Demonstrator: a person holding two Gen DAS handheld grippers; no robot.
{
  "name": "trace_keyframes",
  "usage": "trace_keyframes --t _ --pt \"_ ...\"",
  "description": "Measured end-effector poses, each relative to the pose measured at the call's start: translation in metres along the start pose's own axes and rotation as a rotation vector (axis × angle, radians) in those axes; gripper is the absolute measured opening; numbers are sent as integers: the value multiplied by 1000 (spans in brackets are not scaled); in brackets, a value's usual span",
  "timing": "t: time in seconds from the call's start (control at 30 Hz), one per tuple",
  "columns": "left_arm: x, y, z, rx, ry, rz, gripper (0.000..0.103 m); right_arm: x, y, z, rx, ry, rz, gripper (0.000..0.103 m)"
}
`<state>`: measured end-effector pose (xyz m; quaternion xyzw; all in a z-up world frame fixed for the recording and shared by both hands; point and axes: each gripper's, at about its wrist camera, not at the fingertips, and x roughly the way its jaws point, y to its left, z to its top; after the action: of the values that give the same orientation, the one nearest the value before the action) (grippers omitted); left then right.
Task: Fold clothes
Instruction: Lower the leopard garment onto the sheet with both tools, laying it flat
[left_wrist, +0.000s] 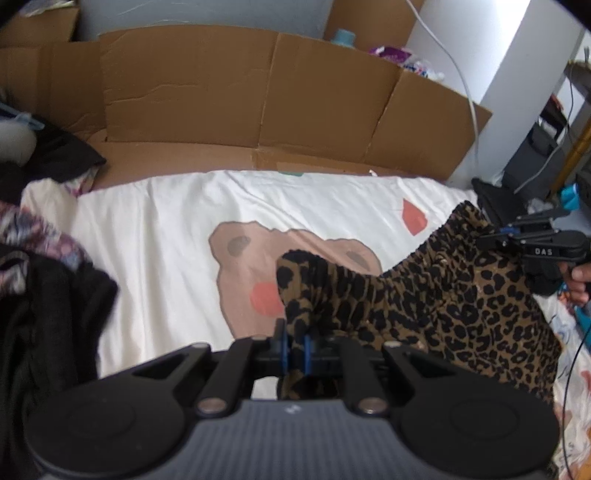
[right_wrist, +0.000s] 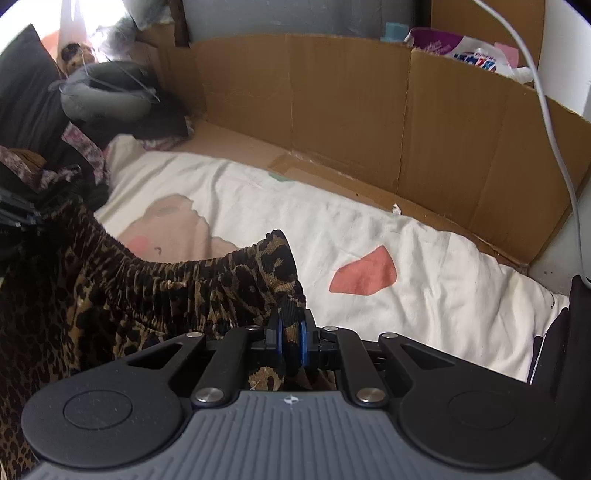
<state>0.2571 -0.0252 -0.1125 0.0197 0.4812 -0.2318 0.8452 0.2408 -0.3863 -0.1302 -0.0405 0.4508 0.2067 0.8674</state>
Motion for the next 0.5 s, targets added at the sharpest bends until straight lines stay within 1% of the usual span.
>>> trace_keyframes --t 0.13,0.23,0.3,0.4,0.5 --pt "26 -1 13 37 73 41 9 12 2 6 -37 43 -5 8" --pt "49 3 15 13 133 57 9 27 -3 11 -42 62 -1 8" --pt "59 6 16 -9 143 68 9 38 -12 14 5 77 8 8" --pt "66 11 18 -90 147 73 9 49 -25 17 67 91 17 8" --pt "71 6 20 -92 141 98 9 55 -36 18 129 101 16 8"
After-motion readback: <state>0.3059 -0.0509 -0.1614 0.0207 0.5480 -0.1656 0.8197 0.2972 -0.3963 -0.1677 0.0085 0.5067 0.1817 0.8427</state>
